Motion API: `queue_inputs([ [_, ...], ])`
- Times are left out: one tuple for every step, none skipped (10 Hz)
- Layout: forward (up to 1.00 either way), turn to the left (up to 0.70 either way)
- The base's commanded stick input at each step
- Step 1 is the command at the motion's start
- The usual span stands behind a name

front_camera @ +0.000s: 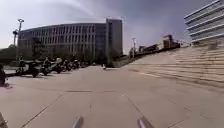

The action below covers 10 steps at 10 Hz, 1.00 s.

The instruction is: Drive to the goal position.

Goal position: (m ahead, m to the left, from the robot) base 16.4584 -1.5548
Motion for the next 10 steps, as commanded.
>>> queue_inputs([
  [0.99,0.00],
  [0.99,0.00],
  [0.99,0.00],
  [0.99,0.00],
  [0.99,0.00],
  [0.99,0.00],
  [0.99,0.00],
  [0.99,0.00],
  [0.99,0.00],
  [0.99,0.00],
])
